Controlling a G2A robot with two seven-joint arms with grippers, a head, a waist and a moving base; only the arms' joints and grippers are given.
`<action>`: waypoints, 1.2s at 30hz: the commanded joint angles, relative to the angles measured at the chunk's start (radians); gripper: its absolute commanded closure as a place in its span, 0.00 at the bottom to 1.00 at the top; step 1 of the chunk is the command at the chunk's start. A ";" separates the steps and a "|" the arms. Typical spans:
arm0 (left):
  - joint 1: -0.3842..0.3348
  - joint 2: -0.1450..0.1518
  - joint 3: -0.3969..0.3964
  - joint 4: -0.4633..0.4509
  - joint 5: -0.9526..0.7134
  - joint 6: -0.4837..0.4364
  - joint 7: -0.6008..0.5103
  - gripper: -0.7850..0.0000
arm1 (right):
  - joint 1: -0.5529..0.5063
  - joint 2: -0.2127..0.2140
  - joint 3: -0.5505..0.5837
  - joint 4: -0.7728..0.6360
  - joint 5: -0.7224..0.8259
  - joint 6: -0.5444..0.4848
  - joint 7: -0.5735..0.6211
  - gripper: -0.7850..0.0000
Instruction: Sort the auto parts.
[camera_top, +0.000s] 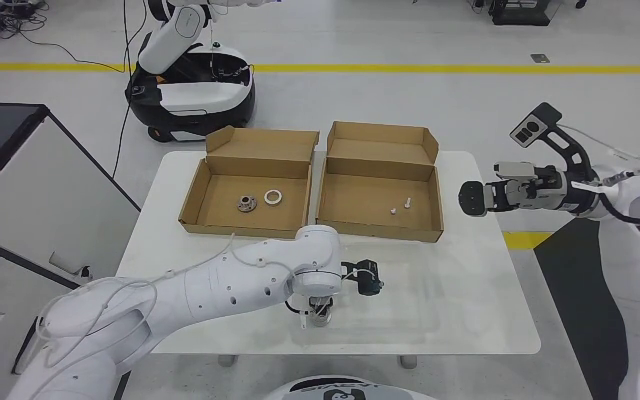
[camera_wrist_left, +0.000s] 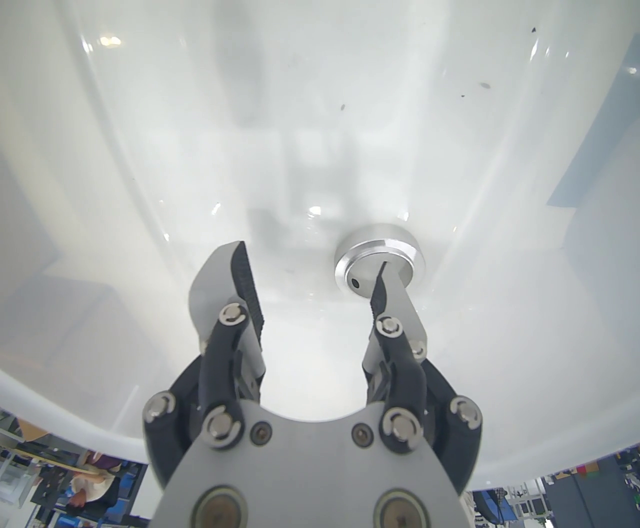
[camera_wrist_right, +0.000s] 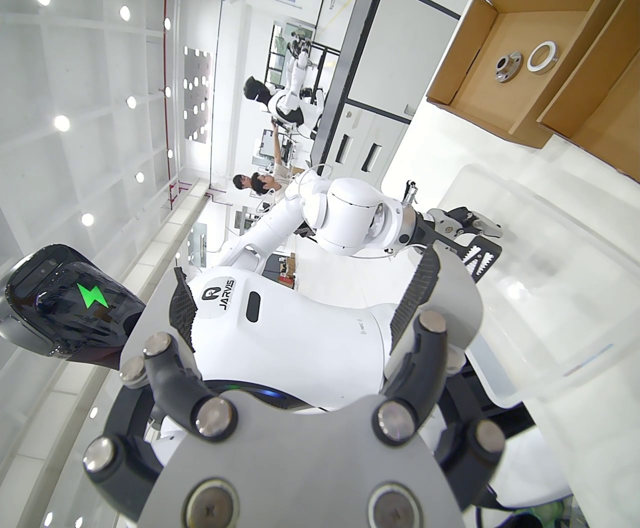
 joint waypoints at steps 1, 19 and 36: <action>0.008 -0.002 0.000 -0.010 -0.007 0.000 0.000 0.00 | 0.000 0.000 0.000 0.000 0.000 0.000 0.000 0.00; 0.032 0.002 -0.026 -0.005 0.009 -0.026 0.032 0.00 | 0.000 0.000 0.000 0.000 0.000 0.000 0.000 0.00; 0.021 0.001 -0.010 0.001 0.050 0.000 0.002 0.30 | 0.000 0.000 0.000 0.000 0.000 0.000 0.000 0.00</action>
